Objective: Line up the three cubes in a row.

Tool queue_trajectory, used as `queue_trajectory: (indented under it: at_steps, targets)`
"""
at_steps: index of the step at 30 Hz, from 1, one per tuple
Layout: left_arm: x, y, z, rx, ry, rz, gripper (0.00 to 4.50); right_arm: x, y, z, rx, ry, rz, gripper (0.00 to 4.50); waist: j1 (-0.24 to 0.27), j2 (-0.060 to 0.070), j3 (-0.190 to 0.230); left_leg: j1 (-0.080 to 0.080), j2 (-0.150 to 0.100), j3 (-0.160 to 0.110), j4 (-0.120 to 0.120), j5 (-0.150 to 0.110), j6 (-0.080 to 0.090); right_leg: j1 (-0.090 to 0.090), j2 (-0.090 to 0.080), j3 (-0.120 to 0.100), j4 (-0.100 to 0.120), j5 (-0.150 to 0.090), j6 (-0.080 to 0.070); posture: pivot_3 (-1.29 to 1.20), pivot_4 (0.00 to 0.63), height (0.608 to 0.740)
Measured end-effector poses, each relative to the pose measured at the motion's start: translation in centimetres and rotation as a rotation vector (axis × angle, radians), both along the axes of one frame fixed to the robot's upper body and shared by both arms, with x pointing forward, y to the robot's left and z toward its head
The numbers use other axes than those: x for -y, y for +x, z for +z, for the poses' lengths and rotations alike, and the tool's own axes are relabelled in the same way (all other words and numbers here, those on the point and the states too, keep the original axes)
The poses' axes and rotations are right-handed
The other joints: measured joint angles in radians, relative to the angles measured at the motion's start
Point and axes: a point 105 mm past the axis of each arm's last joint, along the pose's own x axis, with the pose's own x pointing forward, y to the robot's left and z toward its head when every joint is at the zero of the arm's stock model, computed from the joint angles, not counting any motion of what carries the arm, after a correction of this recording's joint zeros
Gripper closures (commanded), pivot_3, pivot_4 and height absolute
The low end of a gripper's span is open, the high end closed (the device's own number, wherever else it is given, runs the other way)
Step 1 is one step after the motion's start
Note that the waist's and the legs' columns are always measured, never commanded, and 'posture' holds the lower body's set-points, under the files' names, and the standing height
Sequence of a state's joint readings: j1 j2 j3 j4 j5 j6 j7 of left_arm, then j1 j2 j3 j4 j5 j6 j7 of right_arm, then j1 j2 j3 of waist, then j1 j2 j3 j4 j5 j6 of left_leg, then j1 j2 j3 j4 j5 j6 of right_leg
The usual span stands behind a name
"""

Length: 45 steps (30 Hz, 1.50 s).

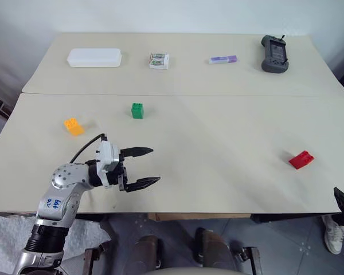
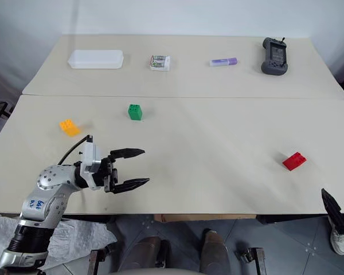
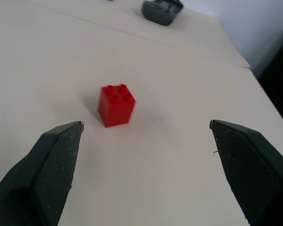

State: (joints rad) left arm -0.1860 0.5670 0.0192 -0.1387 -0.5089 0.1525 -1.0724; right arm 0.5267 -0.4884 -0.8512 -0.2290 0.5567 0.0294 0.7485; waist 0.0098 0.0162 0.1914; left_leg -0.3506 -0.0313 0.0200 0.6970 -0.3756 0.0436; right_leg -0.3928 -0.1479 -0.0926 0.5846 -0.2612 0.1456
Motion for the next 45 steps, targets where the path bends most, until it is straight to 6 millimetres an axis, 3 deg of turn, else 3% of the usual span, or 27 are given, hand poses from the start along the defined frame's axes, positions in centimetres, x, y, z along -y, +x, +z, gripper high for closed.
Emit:
queue_trajectory:
  at_steps: [4, 6, 13, 23, 26, 33, 35, 37, 40, 41, 43, 45]
  targets:
    - [-0.1, -0.2, -0.4, -0.014, 0.0, 0.008, 0.04, -1.3, 1.5, -0.3, -0.061, 0.001, 0.103, 0.0, 0.001, 0.002, -0.001, 0.0, 0.0, 0.0, 0.0, 0.0, 0.0, -0.001, 0.0, 0.001, 0.0, 0.0, 0.0, 0.0, 0.15, 0.74]
    - [-0.2, -0.2, -0.5, -0.017, 0.002, 0.014, 0.04, -1.7, 2.9, 0.5, -0.103, -0.047, 0.203, 0.0, 0.001, 0.002, -0.001, 0.0, 0.0, 0.002, 0.0, 0.0, 0.001, -0.001, 0.0, 0.003, -0.001, 0.001, 0.001, 0.0, 0.15, 0.74]
    - [0.0, -0.2, -0.4, -0.009, 0.012, 0.0, 0.04, -0.3, 7.5, 2.3, -0.213, -0.148, 0.321, 0.0, 0.014, 0.002, -0.001, -0.001, 0.0, 0.002, 0.001, -0.001, 0.002, -0.002, 0.0, 0.002, -0.002, 0.001, 0.001, 0.0, 0.15, 0.74]
    - [1.3, -0.3, 0.2, 0.034, 0.016, -0.075, 0.04, -0.2, 11.3, -0.8, -0.392, -0.098, 0.434, 0.0, 0.011, 0.002, -0.001, -0.002, -0.001, 0.002, 0.002, -0.001, 0.003, -0.002, -0.001, 0.001, -0.003, 0.001, 0.001, 0.0, 0.15, 0.74]
    - [1.3, -0.4, 0.1, 0.034, 0.018, -0.081, 0.0, -0.1, 11.8, -1.2, -0.409, -0.095, 0.447, 0.65, 0.013, 0.002, -0.001, -0.003, -0.001, 0.002, 0.002, -0.001, 0.003, -0.001, -0.001, 0.0, -0.003, 0.001, 0.002, 0.0, 0.15, 0.74]
    - [1.0, -0.7, -0.5, 0.017, 0.019, -0.067, 0.0, -0.9, 12.2, -1.6, -0.429, -0.111, 0.534, 2.99, 0.012, 0.002, -0.001, -0.002, -0.001, 0.002, 0.002, -0.001, 0.003, -0.001, -0.001, 0.0, -0.003, 0.001, 0.002, 0.0, 0.15, 0.74]
    - [0.8, -0.7, -0.4, 0.025, 0.017, -0.057, 0.0, -1.4, 12.5, -1.3, -0.422, -0.122, 0.567, 2.99, 0.012, 0.002, -0.001, -0.002, -0.001, 0.002, 0.002, -0.001, 0.003, -0.001, -0.001, 0.0, -0.003, 0.001, 0.002, 0.0, 0.15, 0.74]
    - [0.5, -0.6, -0.4, 0.031, 0.015, -0.039, 0.0, -2.8, 13.2, -0.6, -0.412, -0.142, 0.636, 2.99, 0.01, 0.002, -0.001, -0.002, -0.001, 0.002, 0.003, -0.001, 0.002, -0.001, -0.001, 0.0, -0.003, 0.001, 0.002, 0.0, 0.15, 0.74]
    - [-0.1, -0.6, -0.6, 0.029, 0.015, 0.001, 0.0, -9.2, 15.6, 2.6, -0.317, -0.223, 0.89, 2.99, -0.015, 0.003, 0.0, -0.002, 0.001, 0.003, 0.003, -0.001, 0.001, -0.002, 0.0, 0.001, -0.003, 0.001, 0.002, 0.0, 0.15, 0.74]
    - [-0.2, -0.6, -0.6, 0.03, 0.015, 0.003, 0.0, -10.0, 15.8, 3.1, -0.305, -0.237, 0.92, 2.99, -0.017, 0.003, 0.0, -0.002, 0.003, 0.003, 0.003, -0.001, -0.001, -0.002, 0.001, 0.0, -0.003, 0.001, 0.002, 0.0, 0.15, 0.74]
    - [-0.5, -0.5, -0.7, 0.032, 0.016, 0.024, 0.0, -14.4, 17.0, 5.3, -0.24, -0.297, 1.083, 2.99, -0.019, 0.003, 0.0, -0.002, 0.005, 0.003, 0.003, -0.001, -0.002, -0.003, 0.003, 0.0, -0.003, 0.001, 0.002, 0.0, 0.15, 0.74]
    - [-0.7, -0.4, -0.8, 0.031, 0.014, 0.042, 0.0, -17.2, 17.7, 6.6, -0.199, -0.331, 1.178, 2.99, -0.014, 0.003, 0.0, -0.003, 0.005, 0.002, 0.003, -0.001, -0.003, -0.003, 0.003, -0.001, -0.002, 0.001, 0.001, 0.0, 0.15, 0.74]
